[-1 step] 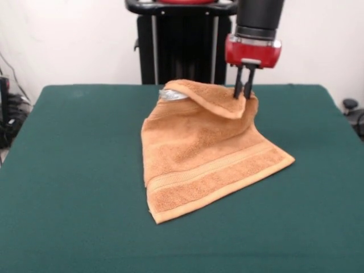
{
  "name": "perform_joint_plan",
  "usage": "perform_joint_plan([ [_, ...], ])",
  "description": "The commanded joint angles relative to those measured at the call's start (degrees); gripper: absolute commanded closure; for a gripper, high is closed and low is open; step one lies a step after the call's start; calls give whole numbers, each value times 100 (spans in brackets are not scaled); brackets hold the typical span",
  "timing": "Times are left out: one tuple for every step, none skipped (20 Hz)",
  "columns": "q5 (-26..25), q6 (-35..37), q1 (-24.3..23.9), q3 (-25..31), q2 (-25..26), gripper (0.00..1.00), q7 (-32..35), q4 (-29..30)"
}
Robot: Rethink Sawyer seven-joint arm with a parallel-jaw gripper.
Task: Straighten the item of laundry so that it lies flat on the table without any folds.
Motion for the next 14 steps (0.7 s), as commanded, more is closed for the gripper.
perform_joint_plan([
  [-264, -599, -373, 292, 16, 100, 1348, 981],
  [-279, -546, -363, 236, -71, 100, 1260, 1001],
  [-324, -472, -425, 216, -164, 100, 1149, 1021],
  [-381, -343, -531, 237, -259, 100, 1031, 1022],
  [-458, -212, -668, 274, -354, 100, 908, 1029],
  [-532, -94, -801, 318, -469, 100, 821, 1054],
  [-608, -2, -927, 355, -570, 100, 755, 1084],
  [-669, 70, -1044, 407, -657, 100, 726, 1136],
  [-747, 103, -1146, 448, -730, 100, 692, 1182],
  [-777, 198, -1186, 465, -818, 100, 665, 1220],
  [-807, 294, -1226, 482, -907, 100, 639, 1257],
  [-824, 409, -1211, 451, -1011, 100, 596, 1263],
  [-827, 513, -1239, 462, -1078, 100, 579, 1291],
  [-829, 586, -1253, 464, -1128, 100, 570, 1313],
])
